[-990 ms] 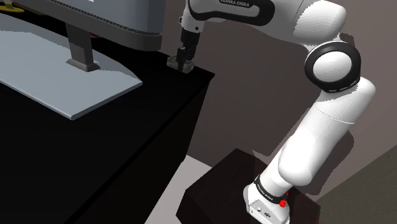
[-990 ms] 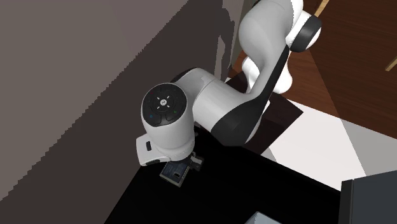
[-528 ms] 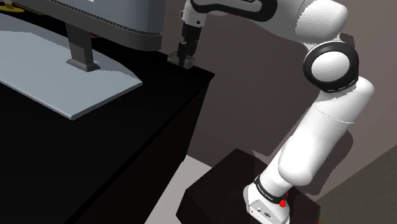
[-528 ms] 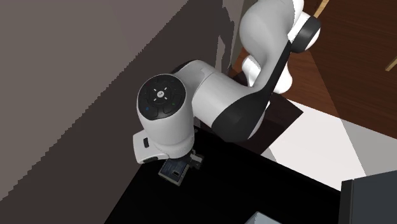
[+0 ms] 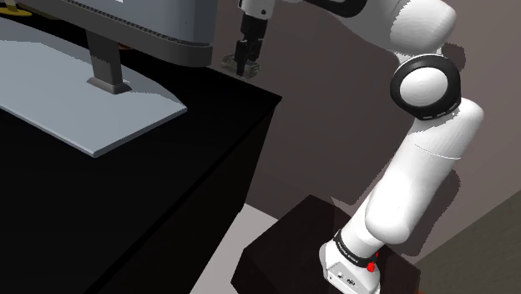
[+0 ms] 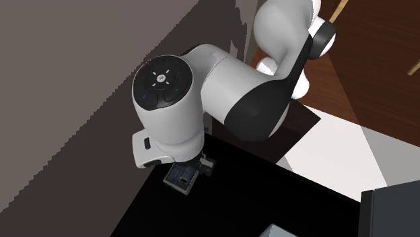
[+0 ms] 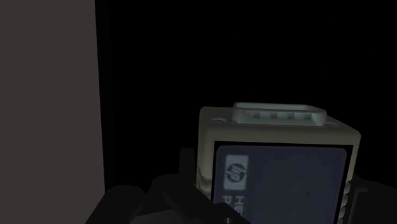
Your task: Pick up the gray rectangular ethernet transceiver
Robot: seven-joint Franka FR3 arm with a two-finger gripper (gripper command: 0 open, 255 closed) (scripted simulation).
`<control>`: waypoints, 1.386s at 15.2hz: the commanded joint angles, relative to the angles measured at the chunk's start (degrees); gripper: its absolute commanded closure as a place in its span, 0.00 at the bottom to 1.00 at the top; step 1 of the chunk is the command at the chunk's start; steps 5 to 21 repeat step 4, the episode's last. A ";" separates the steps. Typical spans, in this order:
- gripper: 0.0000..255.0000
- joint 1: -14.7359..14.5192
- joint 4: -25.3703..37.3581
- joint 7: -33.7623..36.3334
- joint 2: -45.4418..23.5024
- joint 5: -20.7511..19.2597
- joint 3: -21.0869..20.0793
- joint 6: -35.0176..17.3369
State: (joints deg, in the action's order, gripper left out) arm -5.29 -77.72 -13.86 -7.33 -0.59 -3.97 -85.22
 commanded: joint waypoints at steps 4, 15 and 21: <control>1.00 -0.08 3.69 0.09 -0.84 -0.07 -0.05 2.85; 1.00 -0.08 3.69 0.09 -0.84 -0.07 -0.05 2.85; 1.00 -0.08 3.69 0.09 -0.84 -0.07 -0.05 2.85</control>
